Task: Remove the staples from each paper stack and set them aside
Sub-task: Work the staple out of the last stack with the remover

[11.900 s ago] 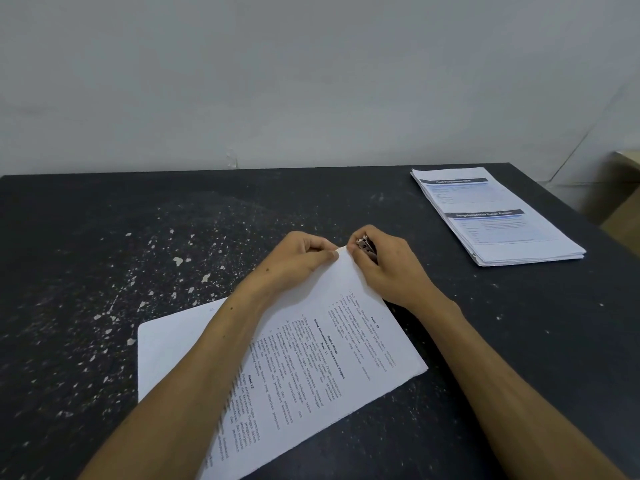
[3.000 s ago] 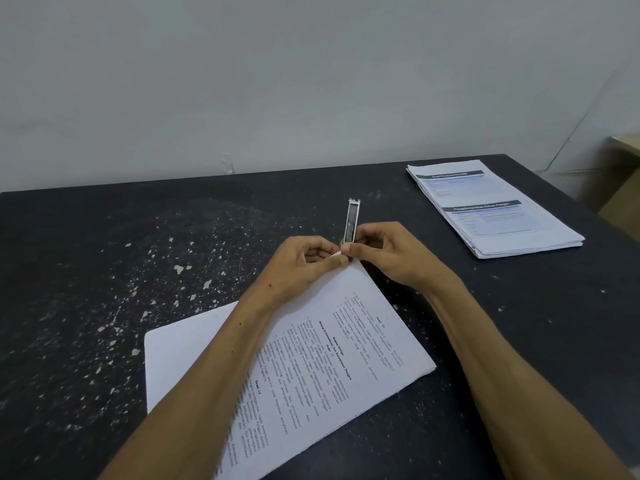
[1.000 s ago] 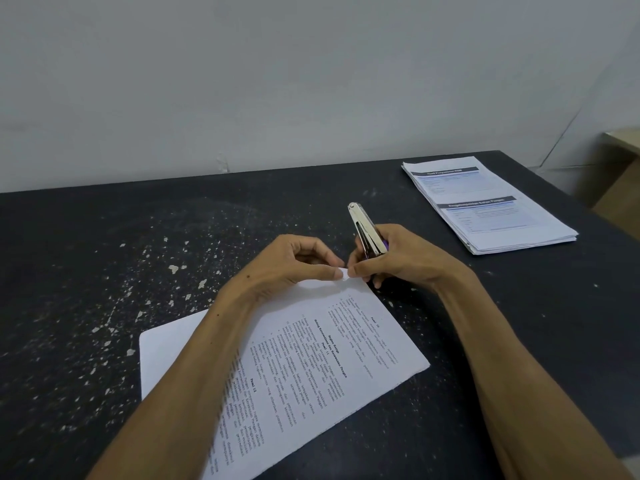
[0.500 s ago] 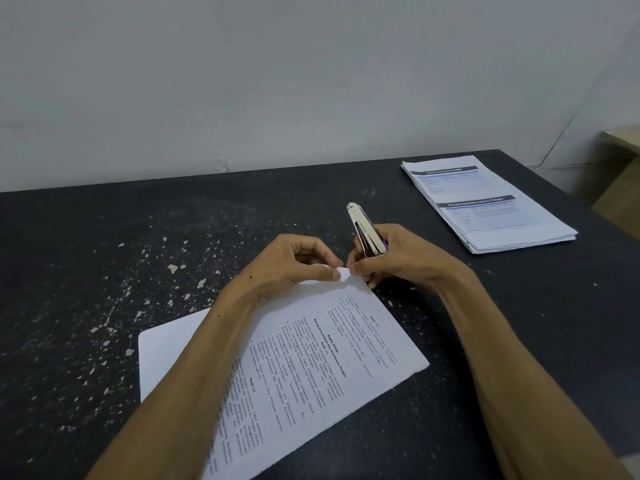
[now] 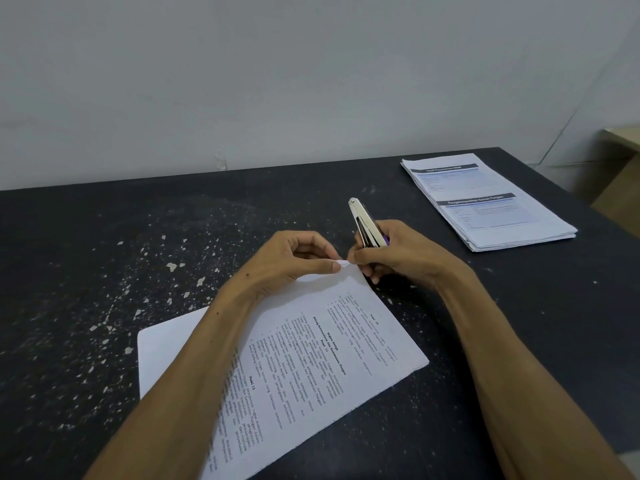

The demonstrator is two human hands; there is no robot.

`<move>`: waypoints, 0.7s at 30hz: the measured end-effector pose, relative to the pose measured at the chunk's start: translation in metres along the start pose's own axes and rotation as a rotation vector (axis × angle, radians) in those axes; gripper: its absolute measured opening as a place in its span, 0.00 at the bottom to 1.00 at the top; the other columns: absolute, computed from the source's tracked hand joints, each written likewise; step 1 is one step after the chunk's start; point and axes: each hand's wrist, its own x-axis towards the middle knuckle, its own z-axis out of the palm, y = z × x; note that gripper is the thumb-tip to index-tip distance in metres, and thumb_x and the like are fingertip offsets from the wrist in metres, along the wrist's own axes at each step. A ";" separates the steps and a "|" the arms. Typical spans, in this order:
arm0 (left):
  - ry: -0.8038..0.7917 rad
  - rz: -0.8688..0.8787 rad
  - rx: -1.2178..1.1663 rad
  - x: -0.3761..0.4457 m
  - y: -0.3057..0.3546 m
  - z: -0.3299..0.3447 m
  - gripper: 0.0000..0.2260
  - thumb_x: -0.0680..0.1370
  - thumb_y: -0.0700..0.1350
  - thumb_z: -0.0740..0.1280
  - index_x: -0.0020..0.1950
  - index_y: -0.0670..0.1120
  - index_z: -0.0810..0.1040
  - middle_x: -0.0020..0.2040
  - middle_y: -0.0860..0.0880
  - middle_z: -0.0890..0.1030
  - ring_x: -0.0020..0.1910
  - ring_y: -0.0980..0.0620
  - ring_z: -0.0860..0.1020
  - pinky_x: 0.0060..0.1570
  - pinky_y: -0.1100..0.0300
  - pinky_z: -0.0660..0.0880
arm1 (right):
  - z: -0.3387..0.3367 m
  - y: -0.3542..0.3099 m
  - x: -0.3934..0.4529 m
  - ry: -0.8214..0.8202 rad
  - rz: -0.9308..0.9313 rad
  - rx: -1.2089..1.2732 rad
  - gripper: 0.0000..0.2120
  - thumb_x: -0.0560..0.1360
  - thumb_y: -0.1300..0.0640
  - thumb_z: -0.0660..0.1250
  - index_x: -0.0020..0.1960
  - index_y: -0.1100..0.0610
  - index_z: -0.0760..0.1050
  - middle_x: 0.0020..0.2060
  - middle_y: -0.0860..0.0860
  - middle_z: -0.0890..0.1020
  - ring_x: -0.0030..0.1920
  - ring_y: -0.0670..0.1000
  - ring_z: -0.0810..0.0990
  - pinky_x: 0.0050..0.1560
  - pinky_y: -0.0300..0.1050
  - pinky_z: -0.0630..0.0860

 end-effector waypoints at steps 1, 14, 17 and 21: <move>0.001 0.000 0.001 0.000 0.000 0.000 0.09 0.73 0.43 0.79 0.52 0.42 0.85 0.51 0.46 0.87 0.54 0.46 0.85 0.58 0.56 0.80 | 0.000 0.000 0.000 0.001 0.001 0.004 0.09 0.77 0.64 0.73 0.53 0.61 0.73 0.51 0.67 0.83 0.37 0.50 0.82 0.40 0.43 0.82; -0.009 0.033 0.004 -0.001 0.000 0.002 0.08 0.73 0.39 0.79 0.50 0.41 0.85 0.51 0.45 0.87 0.54 0.44 0.85 0.58 0.56 0.80 | 0.002 0.000 0.001 -0.010 0.000 0.003 0.10 0.76 0.64 0.75 0.51 0.60 0.73 0.47 0.66 0.83 0.38 0.51 0.82 0.40 0.44 0.82; -0.006 0.049 0.000 -0.001 0.001 0.001 0.09 0.73 0.38 0.79 0.52 0.40 0.84 0.51 0.45 0.87 0.53 0.46 0.85 0.56 0.61 0.81 | 0.002 -0.001 0.003 -0.004 -0.010 -0.027 0.09 0.75 0.65 0.75 0.50 0.61 0.75 0.46 0.66 0.82 0.37 0.51 0.82 0.42 0.44 0.83; -0.040 0.043 0.025 -0.002 0.003 0.000 0.10 0.73 0.39 0.78 0.53 0.42 0.85 0.52 0.46 0.87 0.55 0.46 0.85 0.61 0.57 0.80 | 0.001 0.000 0.008 -0.010 -0.031 -0.127 0.11 0.75 0.64 0.75 0.52 0.66 0.76 0.48 0.66 0.83 0.42 0.54 0.86 0.47 0.47 0.85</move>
